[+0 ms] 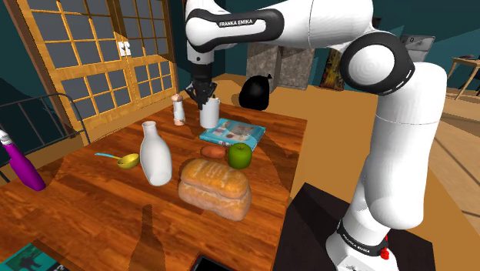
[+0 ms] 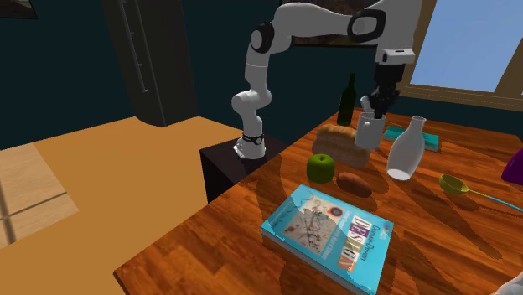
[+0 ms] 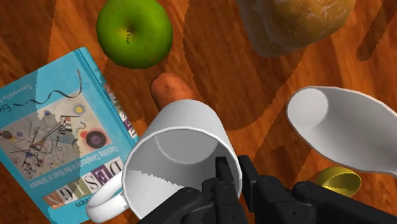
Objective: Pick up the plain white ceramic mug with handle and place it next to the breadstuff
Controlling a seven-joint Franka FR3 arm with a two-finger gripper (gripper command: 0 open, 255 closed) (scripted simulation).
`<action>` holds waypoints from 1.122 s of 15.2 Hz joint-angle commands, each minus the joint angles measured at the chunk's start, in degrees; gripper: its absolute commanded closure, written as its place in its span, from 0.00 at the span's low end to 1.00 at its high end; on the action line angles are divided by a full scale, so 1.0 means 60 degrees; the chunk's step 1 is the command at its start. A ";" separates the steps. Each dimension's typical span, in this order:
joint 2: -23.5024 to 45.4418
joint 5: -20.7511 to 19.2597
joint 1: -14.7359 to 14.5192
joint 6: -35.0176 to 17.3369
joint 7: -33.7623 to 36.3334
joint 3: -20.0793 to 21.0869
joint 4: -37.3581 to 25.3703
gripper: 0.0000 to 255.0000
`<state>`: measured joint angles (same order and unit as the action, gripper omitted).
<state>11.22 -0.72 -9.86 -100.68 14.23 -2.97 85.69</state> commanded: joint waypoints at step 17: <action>0.0064 -0.0004 0.0003 -0.2284 0.0026 -0.0001 0.2213 1.00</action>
<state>11.44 -0.75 -9.83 -113.60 14.38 -2.98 98.39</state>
